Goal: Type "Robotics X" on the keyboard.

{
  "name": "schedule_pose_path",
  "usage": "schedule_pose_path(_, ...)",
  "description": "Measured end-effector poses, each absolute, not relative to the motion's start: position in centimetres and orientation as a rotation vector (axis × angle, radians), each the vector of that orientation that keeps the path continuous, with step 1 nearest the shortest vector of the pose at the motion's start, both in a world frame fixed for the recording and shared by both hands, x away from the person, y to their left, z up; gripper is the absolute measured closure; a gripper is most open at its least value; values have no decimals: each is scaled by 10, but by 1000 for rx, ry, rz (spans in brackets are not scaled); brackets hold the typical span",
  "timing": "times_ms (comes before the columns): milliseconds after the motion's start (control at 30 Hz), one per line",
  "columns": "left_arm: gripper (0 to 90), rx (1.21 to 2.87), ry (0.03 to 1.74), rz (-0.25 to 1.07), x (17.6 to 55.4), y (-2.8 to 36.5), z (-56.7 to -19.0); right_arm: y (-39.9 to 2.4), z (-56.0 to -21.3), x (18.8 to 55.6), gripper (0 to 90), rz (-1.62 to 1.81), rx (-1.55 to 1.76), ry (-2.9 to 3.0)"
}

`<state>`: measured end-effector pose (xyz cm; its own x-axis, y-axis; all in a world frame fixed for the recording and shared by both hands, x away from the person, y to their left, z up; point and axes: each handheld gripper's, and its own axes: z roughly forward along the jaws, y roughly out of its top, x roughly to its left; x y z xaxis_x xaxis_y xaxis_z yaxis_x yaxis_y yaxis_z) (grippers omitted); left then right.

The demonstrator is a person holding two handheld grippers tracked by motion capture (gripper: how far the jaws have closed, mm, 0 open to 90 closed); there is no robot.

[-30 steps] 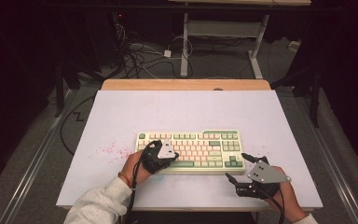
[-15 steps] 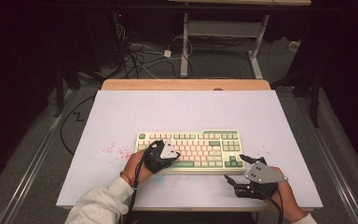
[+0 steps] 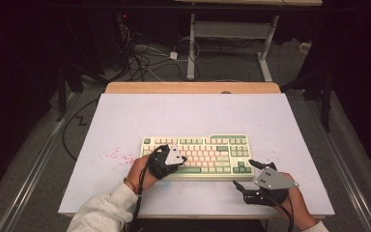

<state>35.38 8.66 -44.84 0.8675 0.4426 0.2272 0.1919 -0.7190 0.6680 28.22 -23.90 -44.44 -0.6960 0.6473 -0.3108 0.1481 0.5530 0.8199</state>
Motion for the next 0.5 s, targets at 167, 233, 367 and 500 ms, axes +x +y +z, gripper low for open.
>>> schedule_pose_path(167, 869, 2356, 463, 511, 353, 90, -445, -239, -444, 282, 200, 1077, 635, 2181)
schedule_pose_path(233, 869, 2347, 467, 516, 352, 91, -443, -240, -444, 282, 200, 1077, 639, 2182)
schedule_pose_path(367, 870, 2322, 476, 527, 352, 95, -439, -240, -444, 283, 200, 1078, 640, 2182)
schedule_pose_path(500, 870, 2306, 486, 529, 351, 101, -435, -241, -444, 284, 201, 1087, 646, 2189)
